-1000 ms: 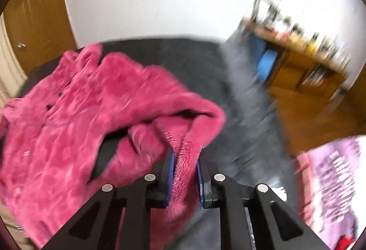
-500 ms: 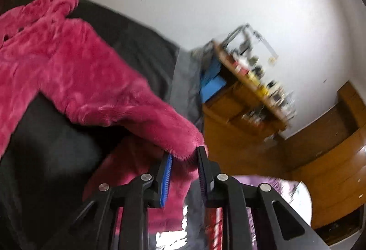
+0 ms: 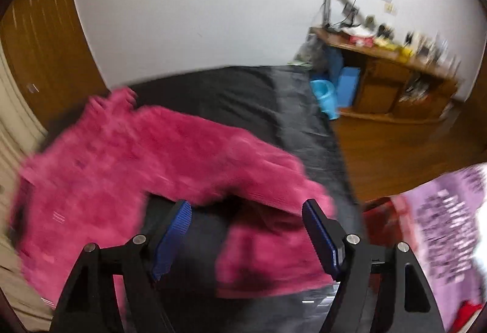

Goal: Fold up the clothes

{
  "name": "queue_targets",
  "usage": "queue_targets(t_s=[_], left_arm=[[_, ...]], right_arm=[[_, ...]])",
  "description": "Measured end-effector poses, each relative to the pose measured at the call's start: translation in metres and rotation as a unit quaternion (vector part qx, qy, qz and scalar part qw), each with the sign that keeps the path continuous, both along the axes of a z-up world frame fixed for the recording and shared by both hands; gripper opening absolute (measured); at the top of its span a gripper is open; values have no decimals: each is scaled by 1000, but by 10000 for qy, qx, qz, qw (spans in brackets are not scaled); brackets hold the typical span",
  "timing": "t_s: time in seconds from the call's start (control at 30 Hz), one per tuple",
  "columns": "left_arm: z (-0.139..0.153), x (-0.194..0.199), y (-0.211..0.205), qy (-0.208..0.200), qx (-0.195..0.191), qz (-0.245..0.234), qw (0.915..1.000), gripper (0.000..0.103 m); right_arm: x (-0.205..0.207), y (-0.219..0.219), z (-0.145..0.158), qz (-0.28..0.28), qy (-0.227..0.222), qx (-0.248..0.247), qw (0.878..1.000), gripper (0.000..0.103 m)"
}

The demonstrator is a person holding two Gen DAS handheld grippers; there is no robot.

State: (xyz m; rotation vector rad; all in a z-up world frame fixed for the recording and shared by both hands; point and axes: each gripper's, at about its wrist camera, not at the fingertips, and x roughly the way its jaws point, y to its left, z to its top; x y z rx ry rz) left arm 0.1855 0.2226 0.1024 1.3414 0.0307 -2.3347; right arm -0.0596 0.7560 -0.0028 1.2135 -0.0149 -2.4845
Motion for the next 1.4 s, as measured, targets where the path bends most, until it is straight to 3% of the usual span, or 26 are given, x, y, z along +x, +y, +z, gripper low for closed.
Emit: queue_targets(t_s=[0.07,0.27,0.43,0.47,0.53,0.63,0.83,0.97,1.2,1.4], left_arm=[[-2,-10,1,52,265,-92,9996,69],[-17,-45,-1,199,1141,-408,9924,69],[-32,-77,4,141,1355,-786,9876,69],[-35,-82,4,110,1364,-844,9870,69],[-42,-93,1,28,1370,-915,9863,69],[-58,-108,-11,-110,1465,-918,9849,69],[-85,-130,-36,-287,1718,-917,9804,69],[-103,-144,-47,-370,1863,-958,9771,69],[-126,-164,-62,-495,2012,-1014,9730,69],[-138,-177,-76,-544,2145,-925,9708,69]], right_arm=[[-1,-11,4,150,-166,-430,9988,77],[9,-70,4,801,-471,-809,9924,77],[7,-118,11,1285,-691,-1110,9831,76],[5,-129,11,1378,-759,-1181,9805,74],[0,-153,10,1554,-911,-1271,9754,53],[-7,-189,2,1797,-1144,-1271,9687,38],[-26,-258,-27,2059,-1673,-1217,9564,38],[-51,-287,-53,1946,-2238,-1430,9442,38],[-84,-317,-100,1614,-2939,-1559,9291,39],[-98,-341,-128,1641,-3406,-1983,9043,39]])
